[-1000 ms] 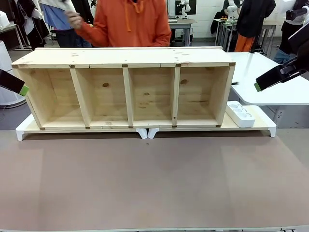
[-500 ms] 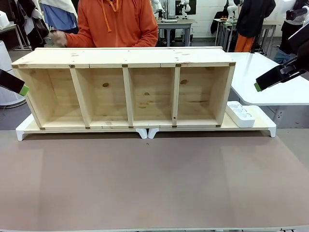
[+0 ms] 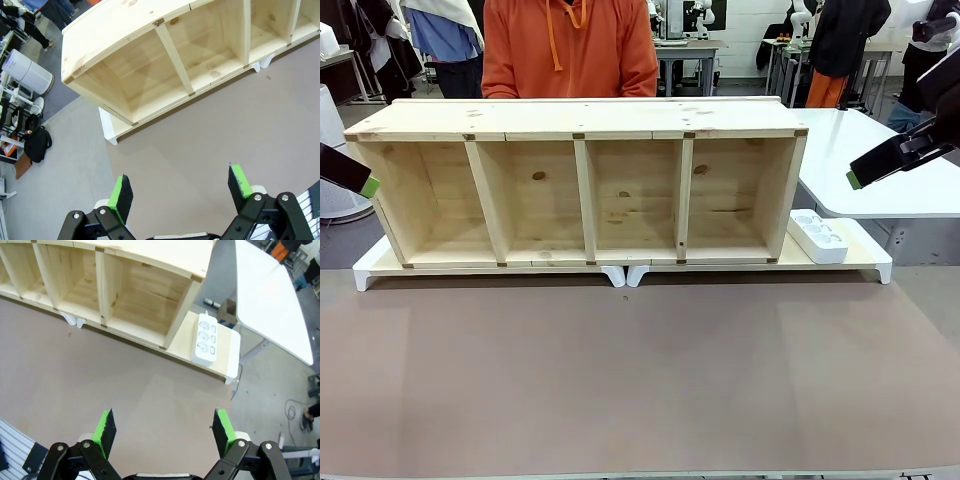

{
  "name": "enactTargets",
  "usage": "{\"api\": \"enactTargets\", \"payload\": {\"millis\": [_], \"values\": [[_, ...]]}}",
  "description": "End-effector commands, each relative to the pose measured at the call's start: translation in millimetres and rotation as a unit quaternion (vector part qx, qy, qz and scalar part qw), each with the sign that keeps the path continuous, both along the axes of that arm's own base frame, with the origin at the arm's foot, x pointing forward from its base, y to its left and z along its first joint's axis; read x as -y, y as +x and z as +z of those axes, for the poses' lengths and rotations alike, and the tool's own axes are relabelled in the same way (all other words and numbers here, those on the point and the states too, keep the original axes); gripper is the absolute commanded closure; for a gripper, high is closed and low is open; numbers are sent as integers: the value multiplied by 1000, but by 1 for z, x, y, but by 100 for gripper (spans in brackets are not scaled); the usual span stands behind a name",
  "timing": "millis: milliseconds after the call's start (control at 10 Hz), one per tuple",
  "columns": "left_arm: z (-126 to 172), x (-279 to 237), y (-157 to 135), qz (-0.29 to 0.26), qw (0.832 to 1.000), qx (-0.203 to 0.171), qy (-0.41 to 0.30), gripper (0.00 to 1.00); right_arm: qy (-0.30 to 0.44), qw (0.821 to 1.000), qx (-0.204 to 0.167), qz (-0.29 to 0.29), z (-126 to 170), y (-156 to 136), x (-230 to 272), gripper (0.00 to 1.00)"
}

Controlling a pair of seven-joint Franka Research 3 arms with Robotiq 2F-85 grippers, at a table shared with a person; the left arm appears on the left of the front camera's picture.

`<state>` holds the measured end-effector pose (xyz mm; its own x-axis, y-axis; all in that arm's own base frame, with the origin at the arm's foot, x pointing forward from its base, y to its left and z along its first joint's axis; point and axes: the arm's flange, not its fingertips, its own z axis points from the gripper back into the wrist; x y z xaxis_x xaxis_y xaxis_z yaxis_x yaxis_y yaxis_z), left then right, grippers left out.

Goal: Perform cable management.
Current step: When the cord part of the Power Cable appears at the lower middle area of the table and stops, grasp the cord part of the Power Cable.

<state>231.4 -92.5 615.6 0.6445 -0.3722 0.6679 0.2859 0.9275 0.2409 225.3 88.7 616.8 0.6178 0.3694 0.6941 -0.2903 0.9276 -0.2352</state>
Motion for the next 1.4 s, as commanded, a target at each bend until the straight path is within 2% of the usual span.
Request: {"api": "enactTargets", "payload": {"millis": [0,1300], "values": [[0,1,2,-2,1000,4,2,0,1,1000,2,-1,1,0,1,0],[0,1,2,-2,1000,4,2,0,1,1000,2,-1,1,0,1,0]]}}
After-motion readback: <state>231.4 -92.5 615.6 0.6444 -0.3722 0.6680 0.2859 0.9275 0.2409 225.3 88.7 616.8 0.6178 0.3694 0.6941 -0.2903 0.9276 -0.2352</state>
